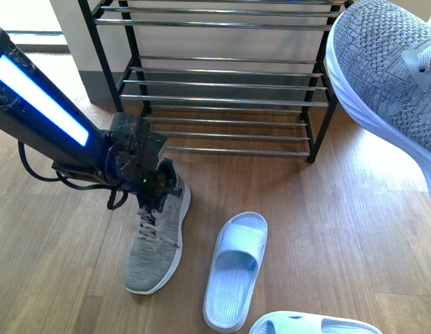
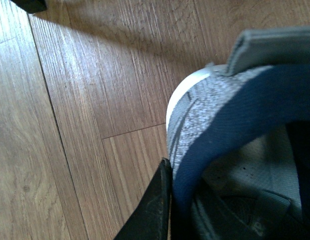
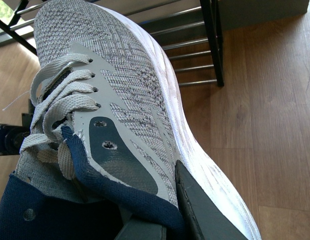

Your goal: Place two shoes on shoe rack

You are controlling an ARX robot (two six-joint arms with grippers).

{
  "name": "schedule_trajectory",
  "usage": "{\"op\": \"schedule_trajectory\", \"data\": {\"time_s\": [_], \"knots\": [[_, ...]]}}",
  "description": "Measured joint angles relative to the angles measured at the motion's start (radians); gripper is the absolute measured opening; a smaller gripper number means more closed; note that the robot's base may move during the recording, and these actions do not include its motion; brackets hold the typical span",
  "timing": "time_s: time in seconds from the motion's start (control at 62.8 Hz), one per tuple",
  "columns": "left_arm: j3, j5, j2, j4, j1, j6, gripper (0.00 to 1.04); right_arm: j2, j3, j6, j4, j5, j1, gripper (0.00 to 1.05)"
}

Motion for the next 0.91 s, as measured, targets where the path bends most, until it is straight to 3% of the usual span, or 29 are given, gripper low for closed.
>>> {"op": "schedule_trajectory", "data": {"time_s": [0.127,0.303,0.462,0.557,0.716,0.828,0.908], "knots": [[-0.065,-0.042,-0.025,0.061,-0.003,0.028,0.02,0.0,0.0,0.0,0.0,0.0,0.0,0.01],[-0.2,-0.134,-0.089,0.213,-0.003,0.203,0.02,0.0,0.0,0.0,0.0,0.0,0.0,0.01],[-0.294,-0.247,-0.204,0.204,0.008,0.093,0.02,0.0,0.0,0.0,0.0,0.0,0.0,0.01],[-0.331,-0.323,-0.278,0.119,0.034,-0.107,0.02,0.0,0.0,0.0,0.0,0.0,0.0,0.01],[-0.434,-0.41,-0.371,0.019,0.077,-0.621,0.02,0.0,0.0,0.0,0.0,0.0,0.0,0.01],[-0.541,-0.408,-0.392,-0.013,0.077,-1.11,0.02,0.0,0.0,0.0,0.0,0.0,0.0,0.01],[-0.671,-0.335,-0.389,0.153,0.066,-1.581,0.02,0.0,0.0,0.0,0.0,0.0,0.0,0.01]]}}
